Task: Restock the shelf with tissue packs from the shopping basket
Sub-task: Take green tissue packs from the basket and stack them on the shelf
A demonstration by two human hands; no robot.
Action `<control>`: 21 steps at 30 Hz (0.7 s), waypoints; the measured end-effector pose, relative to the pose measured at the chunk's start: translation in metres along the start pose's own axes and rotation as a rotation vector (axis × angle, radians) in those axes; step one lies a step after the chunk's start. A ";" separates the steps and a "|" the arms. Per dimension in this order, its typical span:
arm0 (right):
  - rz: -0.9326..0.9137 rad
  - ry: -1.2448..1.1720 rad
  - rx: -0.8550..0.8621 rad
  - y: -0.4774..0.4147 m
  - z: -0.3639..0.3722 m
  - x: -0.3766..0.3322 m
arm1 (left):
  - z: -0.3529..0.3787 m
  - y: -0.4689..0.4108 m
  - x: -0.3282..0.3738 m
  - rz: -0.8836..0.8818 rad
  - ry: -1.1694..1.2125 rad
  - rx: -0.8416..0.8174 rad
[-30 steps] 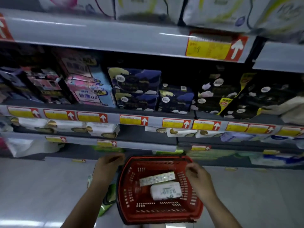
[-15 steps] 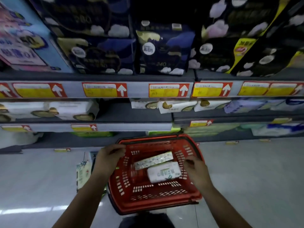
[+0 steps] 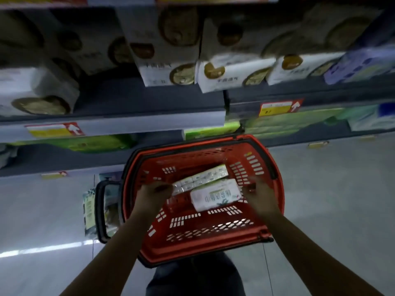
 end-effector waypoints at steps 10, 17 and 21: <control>0.016 0.052 0.011 -0.046 0.053 0.043 | 0.034 -0.051 -0.049 -0.057 0.010 -0.042; 0.046 0.044 0.013 -0.089 0.097 0.078 | 0.050 -0.094 -0.114 -0.186 0.007 -0.031; 0.079 0.066 0.000 -0.115 0.124 0.097 | 0.063 -0.119 -0.144 -0.206 -0.053 -0.014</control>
Point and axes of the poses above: each hand's wrist, its own y-axis away from the middle knuckle, its own z-axis out of the palm, x = y × z, the point moved 8 cm from there along -y, towards the middle knuckle, and after that the axes turned 2 degrees about y, right-handed, at the moved point
